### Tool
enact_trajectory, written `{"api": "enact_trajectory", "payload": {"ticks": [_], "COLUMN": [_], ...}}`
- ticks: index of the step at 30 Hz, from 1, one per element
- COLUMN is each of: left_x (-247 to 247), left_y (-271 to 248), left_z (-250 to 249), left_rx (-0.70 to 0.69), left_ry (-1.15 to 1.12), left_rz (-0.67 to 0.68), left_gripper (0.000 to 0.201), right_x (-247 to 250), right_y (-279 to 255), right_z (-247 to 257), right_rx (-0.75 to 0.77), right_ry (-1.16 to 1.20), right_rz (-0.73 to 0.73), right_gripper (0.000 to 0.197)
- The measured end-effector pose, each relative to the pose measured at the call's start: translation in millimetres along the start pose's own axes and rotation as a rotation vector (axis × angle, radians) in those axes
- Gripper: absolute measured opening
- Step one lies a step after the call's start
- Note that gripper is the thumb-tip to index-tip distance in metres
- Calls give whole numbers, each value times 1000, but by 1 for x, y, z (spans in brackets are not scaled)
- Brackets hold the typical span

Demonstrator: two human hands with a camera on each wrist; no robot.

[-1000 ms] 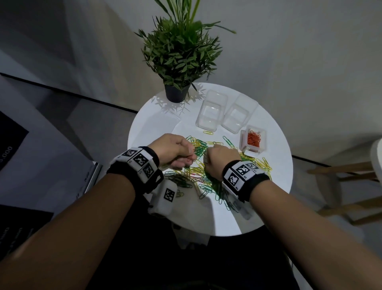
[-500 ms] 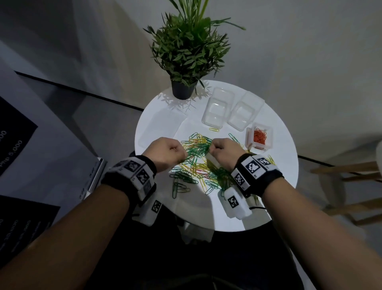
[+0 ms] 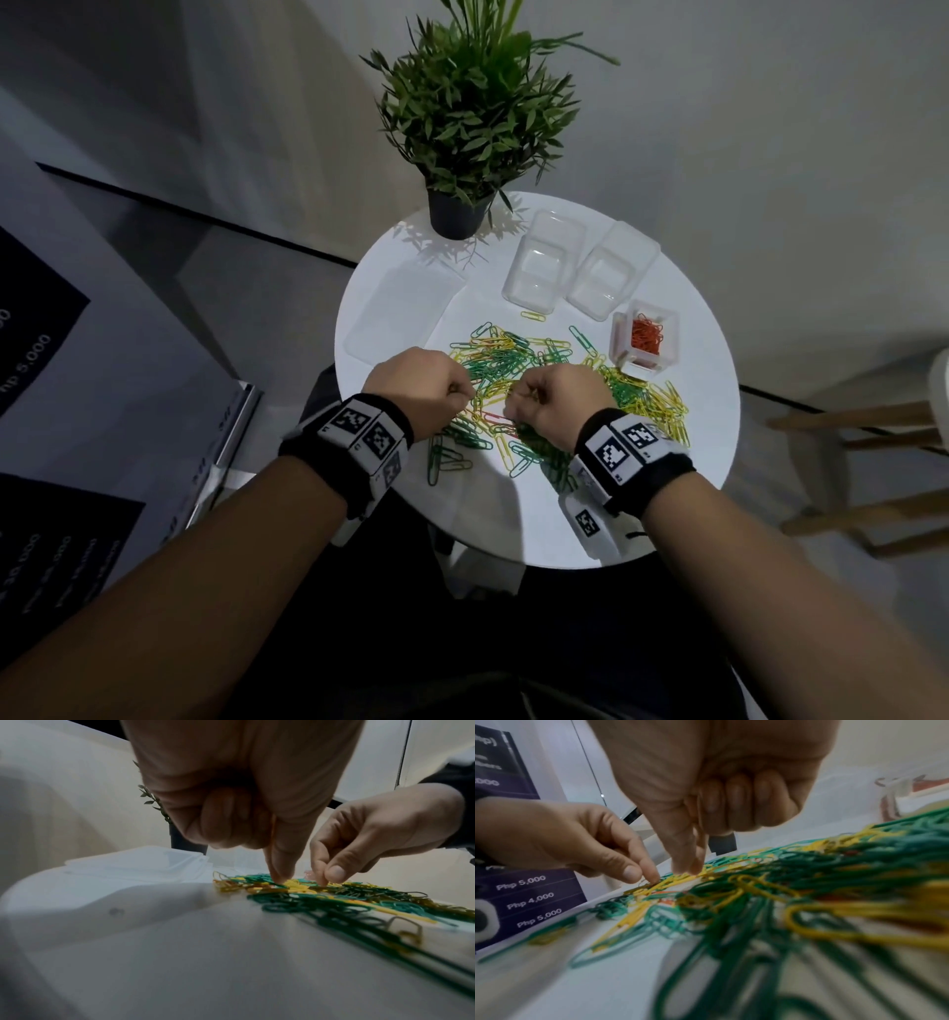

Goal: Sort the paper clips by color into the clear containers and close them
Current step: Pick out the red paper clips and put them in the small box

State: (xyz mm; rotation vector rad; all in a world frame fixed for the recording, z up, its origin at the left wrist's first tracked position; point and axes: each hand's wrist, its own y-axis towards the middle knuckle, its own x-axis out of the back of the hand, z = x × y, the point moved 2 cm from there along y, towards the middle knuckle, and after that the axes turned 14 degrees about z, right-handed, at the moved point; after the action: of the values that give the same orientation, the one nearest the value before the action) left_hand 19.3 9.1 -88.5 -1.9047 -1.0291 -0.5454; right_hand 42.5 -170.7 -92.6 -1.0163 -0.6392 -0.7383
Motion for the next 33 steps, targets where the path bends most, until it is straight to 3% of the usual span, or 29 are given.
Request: {"api": "enact_trajectory", "payload": {"ticks": [3, 6, 9, 16, 19, 25, 33], "left_x": [-5, -9, -10, -16, -20, -21, -21], "left_y": [0, 2, 5, 9, 7, 14, 31], "left_z": [2, 4, 2, -3, -8, -34, -53], "left_rx": [30, 48, 36, -3, -36, -131, -151], "left_ry": [61, 69, 65, 79, 76, 149, 431], "left_rz": [-10, -12, -9, -27, -18, 21, 61], "left_gripper": [18, 17, 14, 18, 17, 24, 18], "right_x": [-7, -12, -14, -14, -8, 17, -3], "right_y": [1, 3, 6, 2, -6, -33, -52], "right_z": [13, 23, 24, 14, 1, -44, -72], "right_rx": [12, 8, -45, -48, -52, -122, -110], "right_ry": [-104, -189, -187, -193, -72, 217, 315], "right_rz": [30, 61, 141, 231, 179, -126, -74], "right_gripper": [16, 11, 3, 5, 3, 10, 22]}}
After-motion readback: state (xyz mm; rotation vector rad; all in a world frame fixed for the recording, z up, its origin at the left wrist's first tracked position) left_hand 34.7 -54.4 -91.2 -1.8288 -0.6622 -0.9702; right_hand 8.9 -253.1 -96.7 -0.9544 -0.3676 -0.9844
